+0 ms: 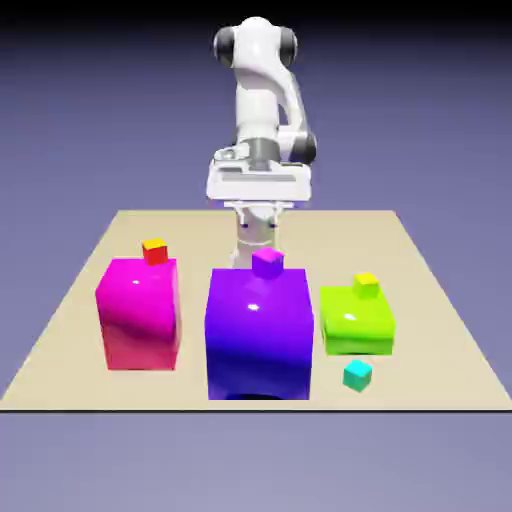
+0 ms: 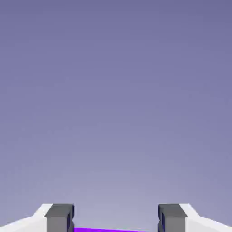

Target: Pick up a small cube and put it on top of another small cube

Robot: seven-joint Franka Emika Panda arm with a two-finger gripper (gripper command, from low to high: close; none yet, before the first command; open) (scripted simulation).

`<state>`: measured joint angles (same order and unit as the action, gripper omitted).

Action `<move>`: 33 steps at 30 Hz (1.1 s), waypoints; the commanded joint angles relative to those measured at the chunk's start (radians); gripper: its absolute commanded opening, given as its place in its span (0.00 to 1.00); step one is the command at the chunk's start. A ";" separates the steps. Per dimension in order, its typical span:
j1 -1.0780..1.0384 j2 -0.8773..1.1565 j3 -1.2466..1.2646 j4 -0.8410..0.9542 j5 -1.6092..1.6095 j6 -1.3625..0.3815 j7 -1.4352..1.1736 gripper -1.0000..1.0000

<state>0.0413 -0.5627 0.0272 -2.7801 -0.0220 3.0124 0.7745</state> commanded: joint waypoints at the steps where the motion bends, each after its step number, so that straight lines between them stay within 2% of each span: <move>1: 0.004 0.022 0.010 0.013 -0.016 -0.010 0.044 0.50; 33: 0.117 0.734 0.305 0.410 -0.534 -0.324 1.435 0.50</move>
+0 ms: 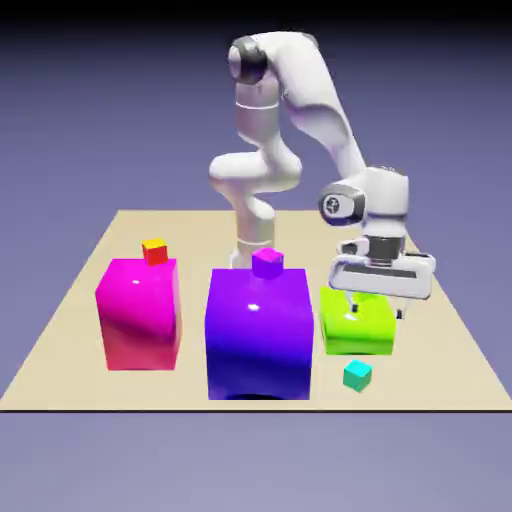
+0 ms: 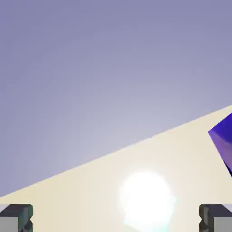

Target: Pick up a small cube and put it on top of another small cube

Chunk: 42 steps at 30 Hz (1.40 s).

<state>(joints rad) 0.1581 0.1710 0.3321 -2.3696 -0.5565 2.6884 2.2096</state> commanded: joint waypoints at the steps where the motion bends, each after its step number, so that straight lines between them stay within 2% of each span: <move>1: -0.003 0.025 0.004 0.007 -0.014 -0.006 0.044 0.50; 7: -0.024 0.173 0.027 0.049 -0.095 -0.037 0.302 0.50; 15: 0.027 0.377 -0.114 0.107 -0.260 0.081 0.450 0.50; 16: 0.027 0.377 -0.114 0.107 -0.260 0.081 0.450 0.00; 22: -0.049 0.196 0.006 0.034 -0.095 -0.019 0.321 0.00; 30: -0.082 -0.009 0.017 -0.010 0.072 -0.124 -0.010 0.00; 42: -0.298 -0.444 0.108 -0.115 0.370 -0.423 0.070 0.00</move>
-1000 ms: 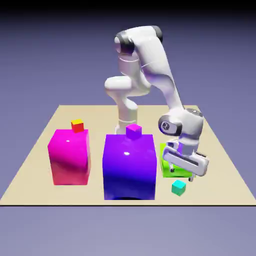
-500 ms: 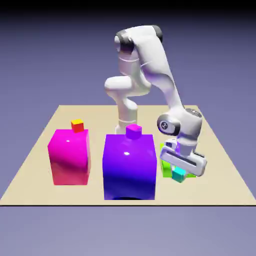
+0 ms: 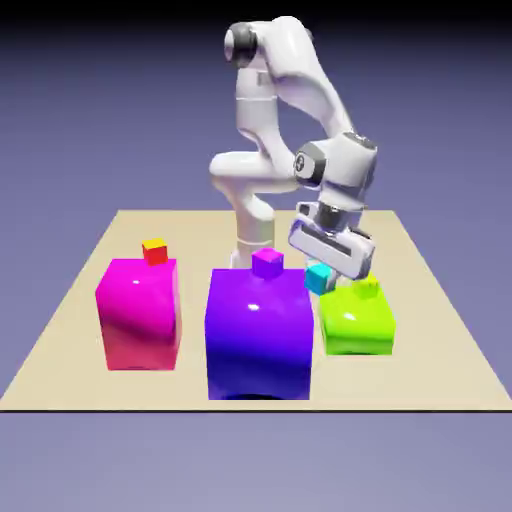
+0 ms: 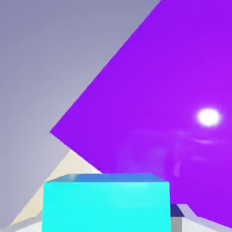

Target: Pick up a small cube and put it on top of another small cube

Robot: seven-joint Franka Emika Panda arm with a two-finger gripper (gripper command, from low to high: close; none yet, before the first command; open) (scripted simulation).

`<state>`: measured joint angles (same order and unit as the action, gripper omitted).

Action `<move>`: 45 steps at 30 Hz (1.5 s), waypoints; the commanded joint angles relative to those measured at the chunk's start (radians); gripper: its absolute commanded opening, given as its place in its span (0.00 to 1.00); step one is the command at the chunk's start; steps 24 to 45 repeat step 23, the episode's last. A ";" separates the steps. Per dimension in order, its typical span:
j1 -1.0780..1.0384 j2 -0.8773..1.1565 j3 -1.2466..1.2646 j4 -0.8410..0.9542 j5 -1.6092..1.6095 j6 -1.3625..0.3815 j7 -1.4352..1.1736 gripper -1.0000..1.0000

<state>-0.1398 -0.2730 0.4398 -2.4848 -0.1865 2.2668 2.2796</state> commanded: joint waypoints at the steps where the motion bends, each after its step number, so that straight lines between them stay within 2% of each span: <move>1: -0.020 -0.036 0.004 -0.009 0.028 -0.032 0.026 0.00; 12: -0.239 -0.435 0.056 -0.113 0.340 -0.367 0.292 0.00; 14: -0.241 -0.441 0.057 -0.115 0.344 -0.370 0.293 0.00; 19: -0.246 -0.373 0.100 -0.254 0.359 -0.166 0.307 0.00; 20: -0.246 -0.373 0.100 -0.254 0.359 -0.166 0.307 1.00; 23: -0.244 -0.402 0.082 -0.195 0.353 -0.252 0.301 1.00; 45: -0.244 -0.402 0.082 -0.195 0.353 -0.252 0.301 1.00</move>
